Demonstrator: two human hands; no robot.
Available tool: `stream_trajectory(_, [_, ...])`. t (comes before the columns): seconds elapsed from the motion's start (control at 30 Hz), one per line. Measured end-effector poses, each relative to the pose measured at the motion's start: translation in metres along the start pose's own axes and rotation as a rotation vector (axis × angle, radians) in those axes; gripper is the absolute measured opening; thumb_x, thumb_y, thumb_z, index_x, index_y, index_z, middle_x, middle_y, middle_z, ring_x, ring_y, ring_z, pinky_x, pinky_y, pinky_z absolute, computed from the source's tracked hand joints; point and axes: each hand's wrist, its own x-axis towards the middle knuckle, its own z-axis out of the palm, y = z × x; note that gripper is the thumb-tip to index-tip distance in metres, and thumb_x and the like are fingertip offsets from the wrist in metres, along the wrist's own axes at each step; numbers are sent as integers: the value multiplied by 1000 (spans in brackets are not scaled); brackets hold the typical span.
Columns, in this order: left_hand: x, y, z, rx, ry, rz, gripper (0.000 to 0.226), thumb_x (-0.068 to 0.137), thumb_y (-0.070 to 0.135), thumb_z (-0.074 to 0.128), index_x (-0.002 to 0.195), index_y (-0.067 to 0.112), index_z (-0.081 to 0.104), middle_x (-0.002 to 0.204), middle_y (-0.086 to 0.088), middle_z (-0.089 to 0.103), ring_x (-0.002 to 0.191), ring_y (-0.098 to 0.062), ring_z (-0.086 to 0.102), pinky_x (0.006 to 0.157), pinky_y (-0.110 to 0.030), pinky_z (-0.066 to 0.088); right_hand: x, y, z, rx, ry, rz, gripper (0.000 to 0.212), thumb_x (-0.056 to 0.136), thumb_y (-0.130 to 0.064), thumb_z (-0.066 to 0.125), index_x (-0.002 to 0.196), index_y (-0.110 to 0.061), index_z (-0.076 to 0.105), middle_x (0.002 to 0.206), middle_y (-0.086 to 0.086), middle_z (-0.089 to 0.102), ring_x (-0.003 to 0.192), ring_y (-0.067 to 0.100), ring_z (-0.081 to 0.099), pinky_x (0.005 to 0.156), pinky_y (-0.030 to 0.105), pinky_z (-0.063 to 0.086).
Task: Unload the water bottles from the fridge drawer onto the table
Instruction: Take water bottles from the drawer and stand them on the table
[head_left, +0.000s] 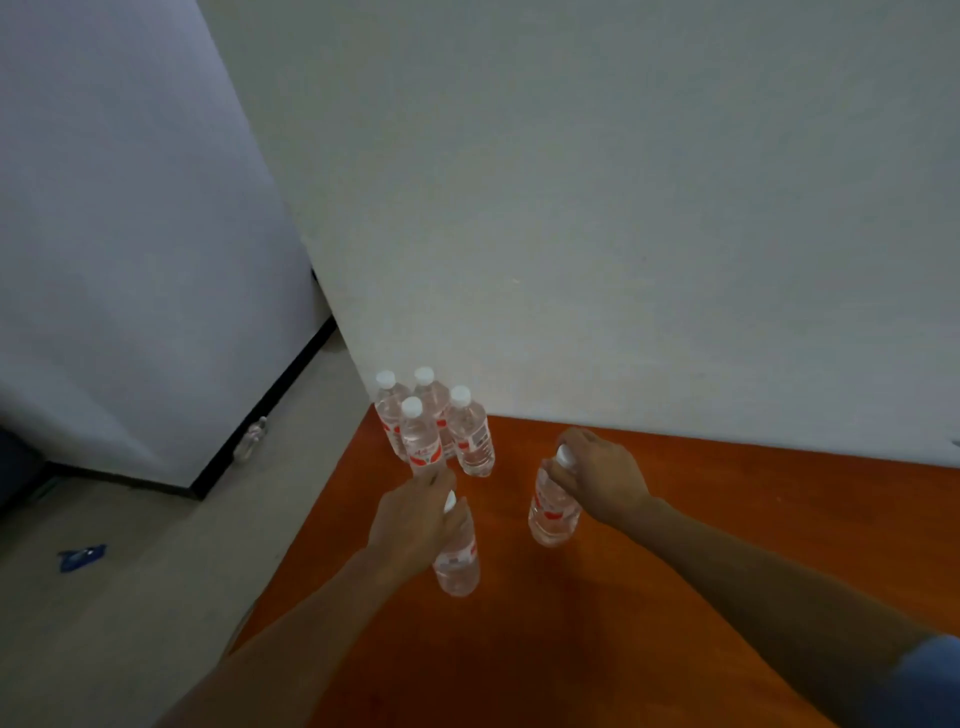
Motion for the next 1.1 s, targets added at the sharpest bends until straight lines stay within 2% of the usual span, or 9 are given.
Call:
stream_trajectory(0.1, [40, -13, 11, 9, -26, 47, 28, 98, 42, 40, 115, 22, 50, 112, 3, 59, 82, -9, 54, 66, -21, 44, 42, 3, 20, 43, -19, -3, 34, 93, -48, 52, 108, -18, 53, 104, 2, 61, 79, 16, 58, 62, 26, 43])
stream_trajectory(0.2, [69, -24, 24, -13, -50, 57, 34, 98, 41, 39, 123, 20, 48, 123, -1, 55, 96, -17, 59, 69, -26, 46, 73, 2, 36, 52, -36, -2, 33, 91, -45, 55, 109, -18, 53, 103, 3, 58, 82, 21, 59, 61, 27, 41])
stream_trajectory(0.3, [90, -35, 39, -24, -72, 89, 29, 98, 40, 39, 116, 19, 49, 117, -1, 54, 95, -16, 55, 65, -25, 43, 92, 2, 53, 51, -46, 3, 33, 91, -44, 56, 111, -18, 53, 103, 3, 56, 83, 19, 58, 61, 25, 39])
stream_trajectory(0.43, [122, -50, 47, -67, -59, 100, 35, 97, 39, 42, 121, 16, 51, 116, -5, 56, 98, -22, 55, 77, -34, 49, 113, 0, 64, 69, -31, 37, 37, 90, -46, 57, 115, -19, 51, 105, 2, 56, 84, 17, 56, 64, 23, 39])
stream_trajectory(0.57, [132, -63, 51, -143, -50, 200, 36, 95, 41, 47, 121, 16, 53, 117, -1, 61, 92, -18, 60, 71, -30, 48, 119, -9, 69, 50, -85, 109, 41, 87, -49, 59, 116, -22, 49, 107, 1, 53, 87, 19, 57, 67, 27, 46])
stream_trajectory(0.7, [139, -75, 44, -140, -69, 303, 44, 93, 45, 44, 127, 18, 49, 128, 1, 56, 104, -16, 58, 74, -29, 49, 119, -17, 70, 8, -136, 231, 50, 85, -51, 62, 126, -26, 46, 114, 1, 51, 94, 20, 58, 69, 25, 42])
stream_trajectory(0.87, [154, -77, 19, -155, -22, 383, 41, 91, 51, 38, 114, 20, 54, 111, 5, 55, 94, -13, 56, 70, -32, 52, 101, -24, 49, -31, -163, 358, 66, 84, -50, 63, 139, -24, 37, 130, 3, 50, 108, 23, 56, 77, 30, 43])
stream_trajectory(0.97, [161, -58, 4, -172, 34, 506, 36, 91, 48, 41, 104, 19, 58, 99, 5, 56, 86, -13, 55, 65, -29, 49, 75, -21, 22, -76, -115, 452, 61, 89, -45, 59, 140, -21, 37, 133, 5, 48, 110, 24, 55, 80, 31, 44])
stream_trajectory(1.1, [157, -6, -7, -147, 44, 663, 29, 93, 43, 44, 103, 20, 59, 98, 6, 60, 83, -10, 56, 62, -23, 39, 17, -8, -23, -125, -63, 564, 51, 94, -40, 55, 138, -18, 42, 137, 4, 46, 116, 25, 52, 88, 37, 45])
